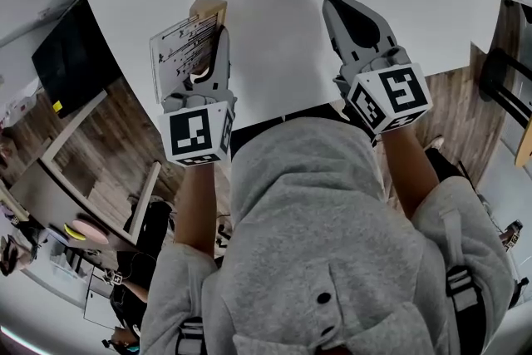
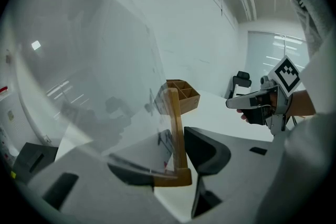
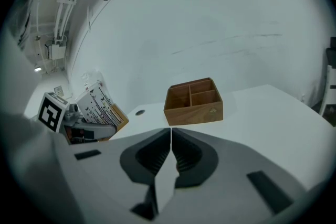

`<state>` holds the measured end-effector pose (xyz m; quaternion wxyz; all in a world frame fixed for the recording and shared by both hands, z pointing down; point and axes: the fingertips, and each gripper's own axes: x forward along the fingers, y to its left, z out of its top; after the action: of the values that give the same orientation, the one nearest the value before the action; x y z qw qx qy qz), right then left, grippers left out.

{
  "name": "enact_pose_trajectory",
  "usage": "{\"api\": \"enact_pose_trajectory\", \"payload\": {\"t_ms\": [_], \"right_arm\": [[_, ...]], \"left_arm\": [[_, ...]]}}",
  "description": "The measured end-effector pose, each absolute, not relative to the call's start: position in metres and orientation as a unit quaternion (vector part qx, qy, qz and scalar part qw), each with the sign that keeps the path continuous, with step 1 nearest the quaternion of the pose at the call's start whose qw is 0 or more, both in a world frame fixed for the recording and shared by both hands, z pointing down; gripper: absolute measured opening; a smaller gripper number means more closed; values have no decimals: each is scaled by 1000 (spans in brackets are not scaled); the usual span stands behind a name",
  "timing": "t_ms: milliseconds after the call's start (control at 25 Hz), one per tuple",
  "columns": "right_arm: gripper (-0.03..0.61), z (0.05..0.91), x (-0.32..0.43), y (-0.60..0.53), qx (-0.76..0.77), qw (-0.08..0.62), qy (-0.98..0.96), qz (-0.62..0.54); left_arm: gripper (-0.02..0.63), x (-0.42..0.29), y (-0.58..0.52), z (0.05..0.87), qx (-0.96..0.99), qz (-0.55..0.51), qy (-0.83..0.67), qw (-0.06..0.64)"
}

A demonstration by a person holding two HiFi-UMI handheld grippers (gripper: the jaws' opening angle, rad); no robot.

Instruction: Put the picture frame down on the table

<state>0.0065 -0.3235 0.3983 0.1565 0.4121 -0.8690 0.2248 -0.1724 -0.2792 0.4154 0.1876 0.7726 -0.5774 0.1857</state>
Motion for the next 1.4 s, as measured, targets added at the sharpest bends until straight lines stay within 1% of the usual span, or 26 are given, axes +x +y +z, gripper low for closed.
{"api": "enact_pose_trajectory", "payload": {"t_ms": [360, 600, 1040, 1400], "right_arm": [[28, 417, 3, -330, 411, 166, -865, 235], [29, 424, 5, -320, 412, 166, -863, 241], [29, 445, 7, -343, 409, 172, -855, 267], [29, 455, 2, -348, 401, 179, -853, 282]], "left_arm": [[195, -177, -289, 440, 764, 196, -579, 206], [195, -180, -284, 448, 762, 203, -581, 202], [196, -172, -314, 477, 758, 233, -570, 216], [196, -174, -328, 491, 757, 243, -570, 210]]}}
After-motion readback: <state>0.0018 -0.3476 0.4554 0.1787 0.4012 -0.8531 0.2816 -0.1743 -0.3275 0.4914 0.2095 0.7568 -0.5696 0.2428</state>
